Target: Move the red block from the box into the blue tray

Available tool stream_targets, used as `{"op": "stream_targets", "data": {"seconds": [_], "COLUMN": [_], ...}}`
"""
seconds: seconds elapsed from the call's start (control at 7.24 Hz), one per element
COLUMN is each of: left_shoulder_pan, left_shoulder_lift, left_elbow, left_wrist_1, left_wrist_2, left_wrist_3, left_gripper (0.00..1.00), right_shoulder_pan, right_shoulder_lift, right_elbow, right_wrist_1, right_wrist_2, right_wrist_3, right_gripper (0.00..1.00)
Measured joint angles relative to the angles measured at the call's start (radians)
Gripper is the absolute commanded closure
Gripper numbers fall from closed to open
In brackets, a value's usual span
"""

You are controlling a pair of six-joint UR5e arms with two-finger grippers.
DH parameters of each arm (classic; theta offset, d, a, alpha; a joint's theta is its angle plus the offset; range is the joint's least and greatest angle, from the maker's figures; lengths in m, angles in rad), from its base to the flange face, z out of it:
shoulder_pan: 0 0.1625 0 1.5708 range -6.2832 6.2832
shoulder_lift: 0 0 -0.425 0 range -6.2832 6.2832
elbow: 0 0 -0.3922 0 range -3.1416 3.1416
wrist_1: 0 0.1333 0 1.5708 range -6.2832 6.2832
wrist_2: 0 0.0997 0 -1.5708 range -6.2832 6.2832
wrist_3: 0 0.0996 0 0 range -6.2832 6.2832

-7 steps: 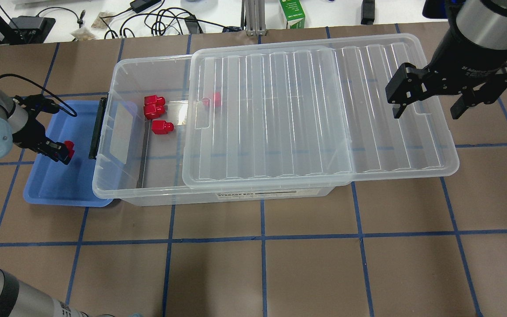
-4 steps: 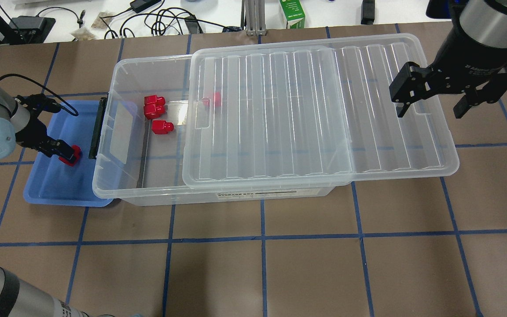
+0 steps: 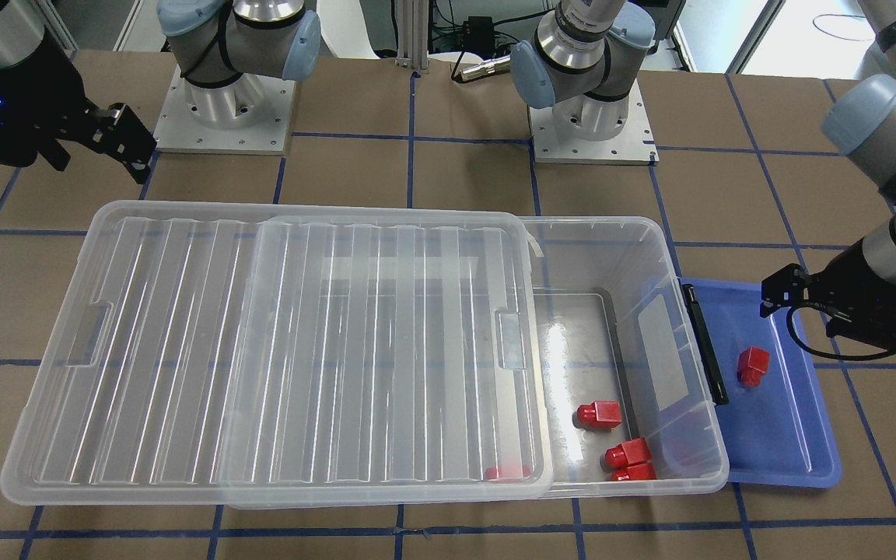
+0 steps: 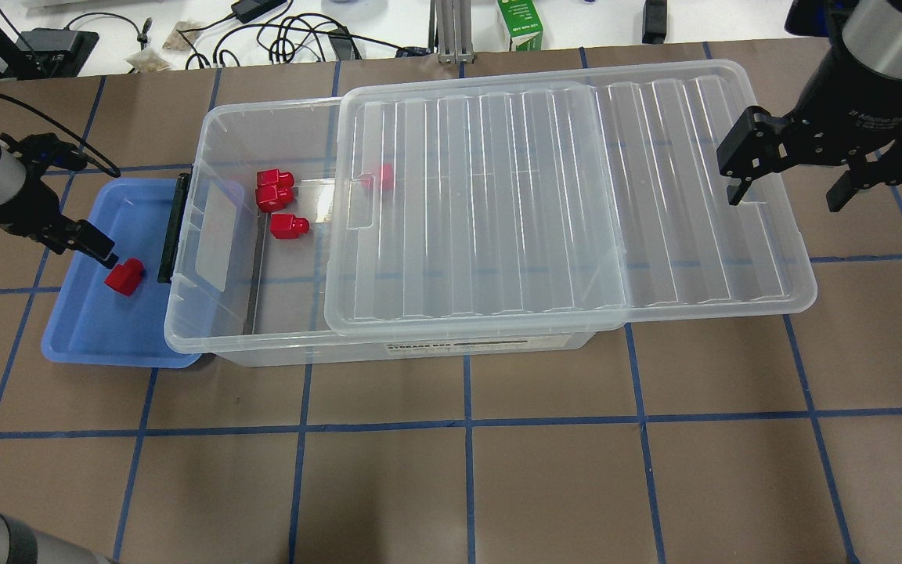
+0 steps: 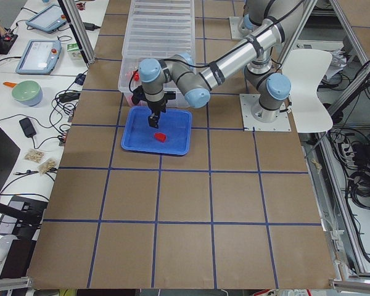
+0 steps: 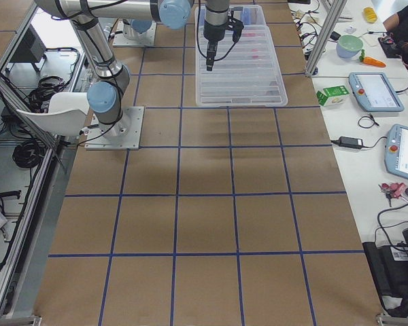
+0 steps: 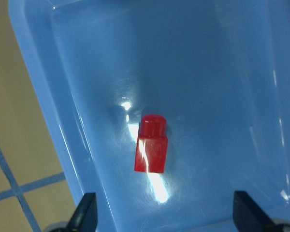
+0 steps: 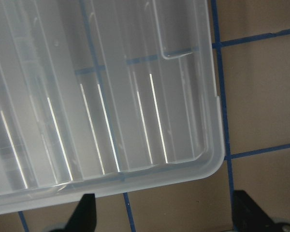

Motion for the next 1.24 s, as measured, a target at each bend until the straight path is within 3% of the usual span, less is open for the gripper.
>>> {"op": "stream_targets", "data": {"seconds": [0.41, 1.24], "left_shoulder_pan": [-0.159, -0.447], "left_shoulder_lift": [0.091, 0.160], "left_elbow": [0.095, 0.092], "left_wrist_1": [-0.186, -0.200], "left_wrist_2": [0.004, 0.046], "left_wrist_3": [-0.269, -0.652], "left_gripper": [0.00, 0.00], "right_shoulder_pan": [-0.073, -0.173], "right_shoulder_lift": [0.086, 0.273], "right_elbow": [-0.001, 0.004], "right_wrist_1": [-0.104, -0.324], "right_wrist_2": [-0.057, -0.109], "right_wrist_3": [-0.061, -0.274], "right_gripper": [0.00, 0.00]}}
